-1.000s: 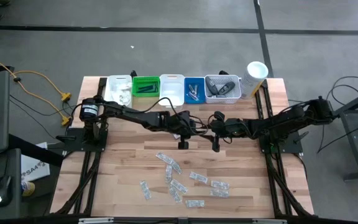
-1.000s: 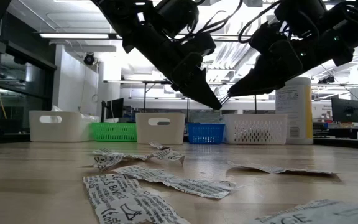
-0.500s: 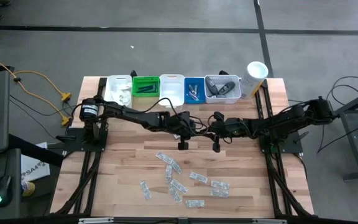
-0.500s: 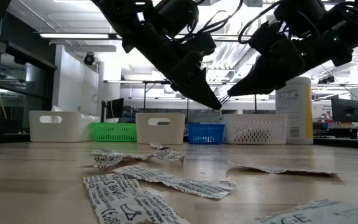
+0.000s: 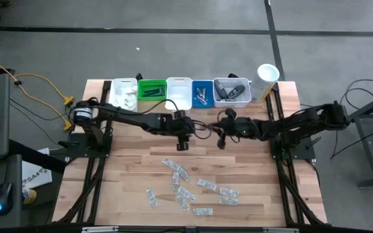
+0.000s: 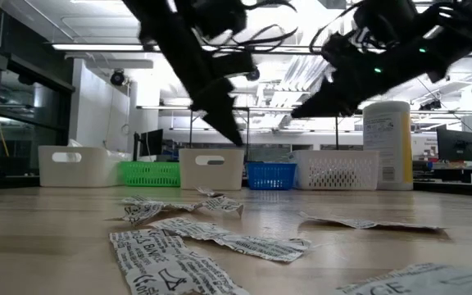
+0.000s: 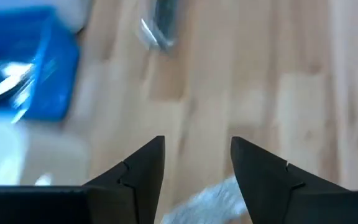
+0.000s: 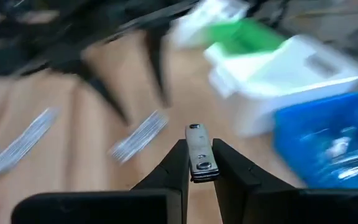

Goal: Pick & Place Travel size toiletries
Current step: Put the silver nail cutter into the blue bin

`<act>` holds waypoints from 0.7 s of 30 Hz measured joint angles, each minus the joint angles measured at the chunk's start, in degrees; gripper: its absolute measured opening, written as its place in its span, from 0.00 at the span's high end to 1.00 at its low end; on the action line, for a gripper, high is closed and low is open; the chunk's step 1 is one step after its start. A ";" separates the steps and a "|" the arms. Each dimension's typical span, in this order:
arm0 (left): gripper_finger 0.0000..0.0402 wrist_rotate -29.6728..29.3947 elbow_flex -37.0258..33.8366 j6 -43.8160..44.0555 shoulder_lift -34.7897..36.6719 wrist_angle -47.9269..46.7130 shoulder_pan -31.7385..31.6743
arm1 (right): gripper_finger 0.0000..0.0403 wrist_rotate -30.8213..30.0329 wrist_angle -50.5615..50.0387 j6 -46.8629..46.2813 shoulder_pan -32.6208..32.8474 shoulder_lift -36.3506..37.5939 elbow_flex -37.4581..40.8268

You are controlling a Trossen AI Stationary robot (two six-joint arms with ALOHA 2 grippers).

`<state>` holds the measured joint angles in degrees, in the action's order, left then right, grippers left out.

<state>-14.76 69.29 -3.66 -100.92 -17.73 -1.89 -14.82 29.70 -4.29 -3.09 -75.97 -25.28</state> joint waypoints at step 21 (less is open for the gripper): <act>0.54 -10.40 -31.92 2.45 31.84 16.68 -6.93 | 0.90 -7.74 0.26 1.40 -19.73 -17.75 -18.30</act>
<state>-25.16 37.37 -1.22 -69.08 -1.05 -8.82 -22.56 29.96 -2.90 -22.81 -93.72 -43.58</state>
